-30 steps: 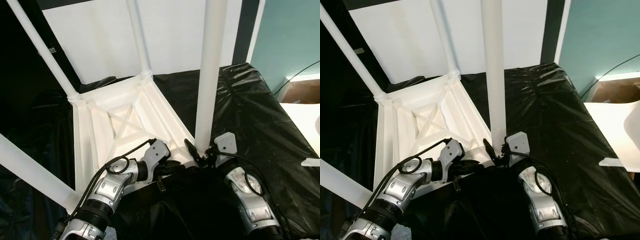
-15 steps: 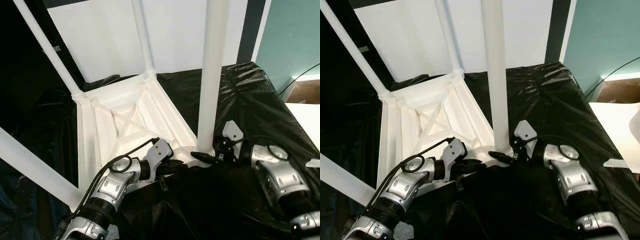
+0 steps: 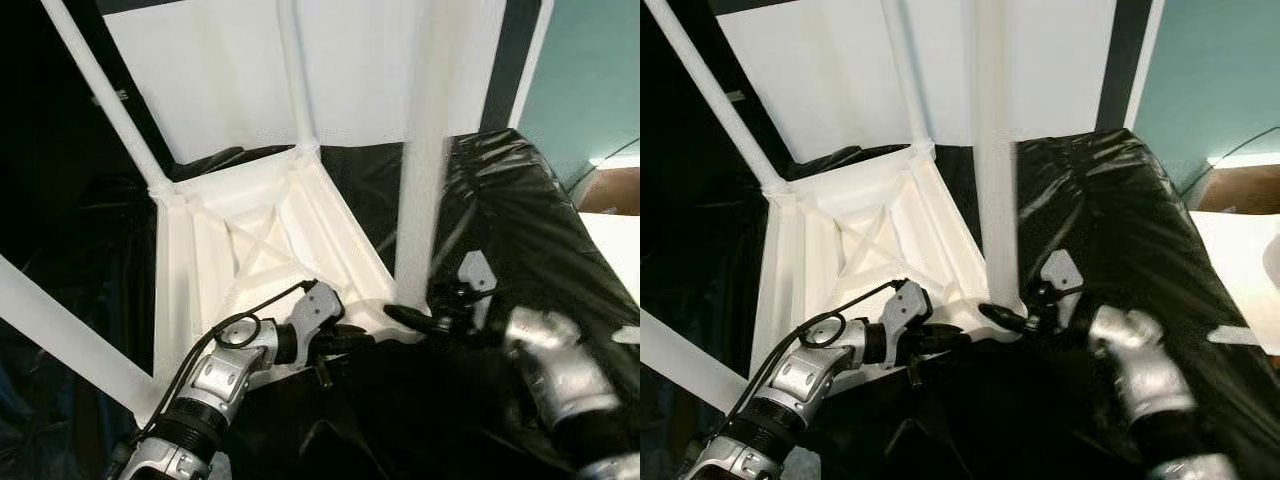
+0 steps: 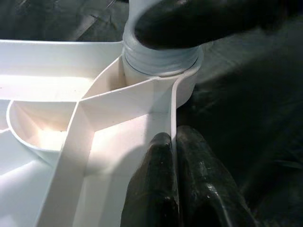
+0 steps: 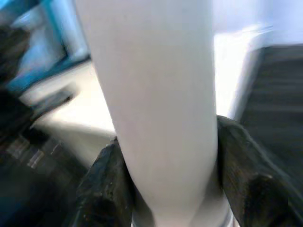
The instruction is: Building children table
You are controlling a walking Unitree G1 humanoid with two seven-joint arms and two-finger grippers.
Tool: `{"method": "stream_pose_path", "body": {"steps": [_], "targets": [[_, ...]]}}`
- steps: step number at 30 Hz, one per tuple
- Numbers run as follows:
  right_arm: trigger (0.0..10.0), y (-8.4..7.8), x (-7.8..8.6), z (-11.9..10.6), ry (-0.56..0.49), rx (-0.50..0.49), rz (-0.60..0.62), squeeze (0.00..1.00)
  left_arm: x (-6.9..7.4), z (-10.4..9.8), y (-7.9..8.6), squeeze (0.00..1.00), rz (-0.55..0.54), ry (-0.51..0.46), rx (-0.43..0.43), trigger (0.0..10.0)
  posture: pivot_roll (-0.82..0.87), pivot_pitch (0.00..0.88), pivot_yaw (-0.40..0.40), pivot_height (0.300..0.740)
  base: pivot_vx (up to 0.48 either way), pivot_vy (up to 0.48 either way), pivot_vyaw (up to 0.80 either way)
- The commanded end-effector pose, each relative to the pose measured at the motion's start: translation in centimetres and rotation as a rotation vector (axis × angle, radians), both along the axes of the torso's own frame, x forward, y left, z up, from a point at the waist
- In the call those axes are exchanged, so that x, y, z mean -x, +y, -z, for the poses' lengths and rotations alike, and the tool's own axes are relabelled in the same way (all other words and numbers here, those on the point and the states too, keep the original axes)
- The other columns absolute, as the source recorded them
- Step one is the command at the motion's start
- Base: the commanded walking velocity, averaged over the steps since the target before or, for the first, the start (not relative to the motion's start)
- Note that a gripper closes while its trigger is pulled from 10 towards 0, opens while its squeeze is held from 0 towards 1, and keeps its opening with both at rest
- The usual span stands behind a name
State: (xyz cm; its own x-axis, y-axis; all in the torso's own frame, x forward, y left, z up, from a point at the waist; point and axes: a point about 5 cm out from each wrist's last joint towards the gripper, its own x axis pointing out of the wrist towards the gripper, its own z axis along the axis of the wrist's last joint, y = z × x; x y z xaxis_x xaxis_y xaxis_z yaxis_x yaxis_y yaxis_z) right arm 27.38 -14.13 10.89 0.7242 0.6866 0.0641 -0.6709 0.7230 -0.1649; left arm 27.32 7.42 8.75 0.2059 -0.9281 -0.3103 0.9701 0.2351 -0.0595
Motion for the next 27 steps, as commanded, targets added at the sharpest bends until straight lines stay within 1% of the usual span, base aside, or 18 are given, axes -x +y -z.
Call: {"method": "stream_pose_path", "body": {"steps": [1,2,3,4,6,7,9,12,13,14,16,17,20,21,22,23,25,27], "targets": [[0.0,1.7,0.2,0.1,-0.05,-0.068,0.123,0.0,2.0,3.0,-0.4,0.0,0.012,0.154,0.005,10.0,-0.01,0.0,0.06,0.74,0.0,0.0,0.0],[0.0,1.7,0.2,0.1,-0.05,-0.068,0.123,0.0,2.0,3.0,-0.4,0.0,0.012,0.154,0.005,10.0,-0.01,0.0,0.06,0.74,0.0,0.0,0.0],[0.0,1.8,0.4,0.1,-0.062,-0.103,0.172,0.0,2.1,3.0,-0.4,0.0,0.013,0.157,0.005,10.0,-0.01,0.0,0.06,0.74,0.0,0.0,0.0],[0.0,1.8,0.4,0.1,-0.062,-0.103,0.172,0.0,2.1,3.0,-0.4,0.0,0.013,0.157,0.005,10.0,-0.01,0.0,0.06,0.74,0.0,0.0,0.0],[0.0,0.9,0.5,-0.3,-0.082,-0.124,0.297,0.0,2.4,3.0,-0.1,0.0,0.02,0.164,0.001,10.0,0.01,0.0,0.066,0.74,0.0,0.0,0.0],[0.0,0.9,0.5,-0.3,-0.082,-0.124,0.297,0.0,2.4,3.0,-0.1,0.0,0.02,0.164,0.001,10.0,0.01,0.0,0.066,0.74,0.0,0.0,0.0],[0.0,0.5,0.8,-0.5,-0.084,-0.128,0.342,0.0,2.6,3.1,0.2,0.0,0.02,0.169,-0.008,10.0,0.01,0.0,0.069,0.74,0.0,0.0,0.0],[0.0,0.8,0.9,-0.4,-0.074,-0.127,0.337,0.0,2.7,3.2,0.3,0.0,0.02,0.171,-0.011,10.0,0.01,0.0,0.072,0.74,0.0,0.0,0.0],[0.9,1.0,0.9,-0.2,-0.055,-0.12,0.326,0.0,2.8,3.2,0.3,0.0,0.02,0.172,-0.013,10.0,0.01,0.0,0.074,0.74,0.0,0.0,0.0],[10.0,1.7,1.0,0.3,-0.035,-0.08,0.291,0.0,2.8,3.3,0.4,0.0,0.021,0.175,-0.013,10.0,0.0,0.0,0.076,0.74,0.0,0.0,0.0],[10.0,1.9,1.0,0.5,-0.032,-0.065,0.275,0.0,2.8,3.3,0.4,0.0,0.021,0.175,-0.014,10.0,0.0,0.0,0.076,0.74,0.0,0.0,0.0],[10.0,1.9,1.0,0.5,-0.021,-0.052,0.213,1.0,2.8,3.3,0.3,0.0,0.023,0.175,-0.014,10.0,-0.01,0.0,0.079,0.74,0.0,0.0,0.0],[10.0,2.0,1.1,0.5,-0.015,-0.046,0.174,1.0,2.7,3.3,0.3,0.0,0.024,0.174,-0.014,10.0,-0.01,0.0,0.079,0.74,0.0,0.0,0.0],[10.0,1.0,0.2,-0.4,-0.054,0.045,0.083,1.0,2.6,3.2,0.0,0.0,0.028,0.172,-0.009,10.0,-0.02,0.0,0.083,0.74,0.0,0.0,0.0],[10.0,0.4,-0.3,-0.9,-0.068,0.084,0.05,0.0,2.6,3.2,-0.2,0.0,0.031,0.172,-0.007,10.0,-0.03,0.0,0.085,0.74,0.0,0.0,0.0],[10.0,-0.3,-0.8,-1.5,-0.08,0.119,0.009,0.0,2.6,3.2,-0.3,0.0,0.035,0.172,-0.007,10.0,-0.03,0.0,0.086,0.74,0.0,0.0,0.0],[10.0,-0.3,-0.8,-1.5,-0.08,0.119,0.009,0.0,2.6,3.2,-0.3,0.0,0.035,0.172,-0.007,10.0,-0.03,0.0,0.086,0.74,0.0,0.0,0.0],[10.0,-1.4,-1.6,-2.4,-0.078,0.174,-0.065,0.0,2.6,3.2,-0.4,0.0,0.041,0.174,-0.007,10.0,-0.04,0.0,0.088,0.74,0.0,0.0,0.0]]}}
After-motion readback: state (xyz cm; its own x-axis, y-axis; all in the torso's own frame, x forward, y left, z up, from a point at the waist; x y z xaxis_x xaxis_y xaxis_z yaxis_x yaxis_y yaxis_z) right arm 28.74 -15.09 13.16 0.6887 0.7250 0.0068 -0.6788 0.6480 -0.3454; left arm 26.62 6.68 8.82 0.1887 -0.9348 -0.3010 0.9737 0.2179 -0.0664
